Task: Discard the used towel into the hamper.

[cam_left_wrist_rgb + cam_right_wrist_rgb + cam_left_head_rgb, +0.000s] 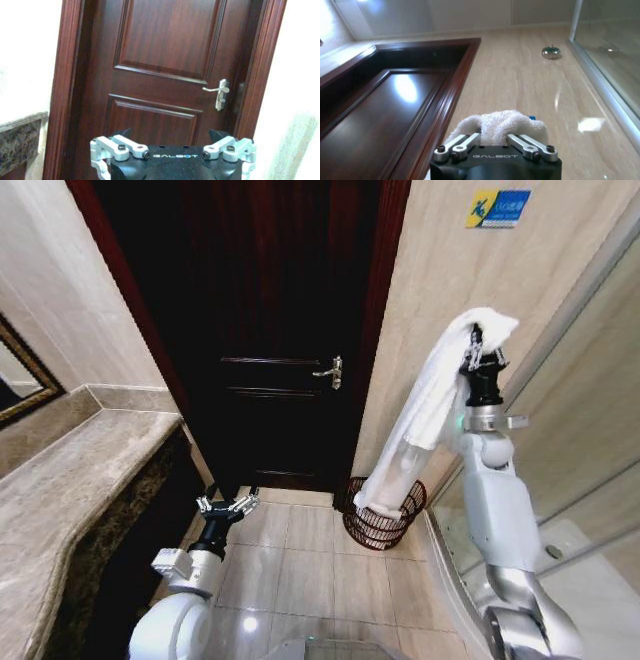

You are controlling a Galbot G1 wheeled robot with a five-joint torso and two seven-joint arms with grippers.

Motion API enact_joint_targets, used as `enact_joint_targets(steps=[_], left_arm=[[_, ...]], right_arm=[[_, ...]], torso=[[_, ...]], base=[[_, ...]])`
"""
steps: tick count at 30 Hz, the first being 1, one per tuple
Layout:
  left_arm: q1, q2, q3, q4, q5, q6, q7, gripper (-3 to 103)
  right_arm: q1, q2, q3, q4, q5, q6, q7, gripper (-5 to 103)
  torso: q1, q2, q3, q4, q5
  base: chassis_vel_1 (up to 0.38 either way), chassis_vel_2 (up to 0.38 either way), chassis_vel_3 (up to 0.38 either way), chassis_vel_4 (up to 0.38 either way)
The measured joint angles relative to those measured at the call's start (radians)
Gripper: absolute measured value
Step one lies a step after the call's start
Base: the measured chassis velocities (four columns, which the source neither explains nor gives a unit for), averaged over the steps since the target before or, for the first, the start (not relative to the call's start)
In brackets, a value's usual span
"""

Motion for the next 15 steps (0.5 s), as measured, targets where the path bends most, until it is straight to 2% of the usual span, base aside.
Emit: enact_joint_targets(steps=[11, 15], left_arm=[[0.000, 0.000, 0.000, 0.000, 0.000, 0.000, 0.000, 100], [0.000, 0.000, 0.000, 0.000, 0.000, 0.000, 0.000, 100]], right_arm=[[-0.087, 0.007, 0.015, 0.020, 0.019, 0.014, -0.001, 7], [-0.118, 0.012, 0.016, 0.043, 0.023, 0.015, 0.020, 7]], torso=[[0.000, 0.000, 0.000, 0.0000, 0.0000], [0.000, 0.000, 0.000, 0.0000, -0.0001]], base=[[0.000, 0.000, 0.000, 0.000], [0.000, 0.000, 0.000, 0.000]])
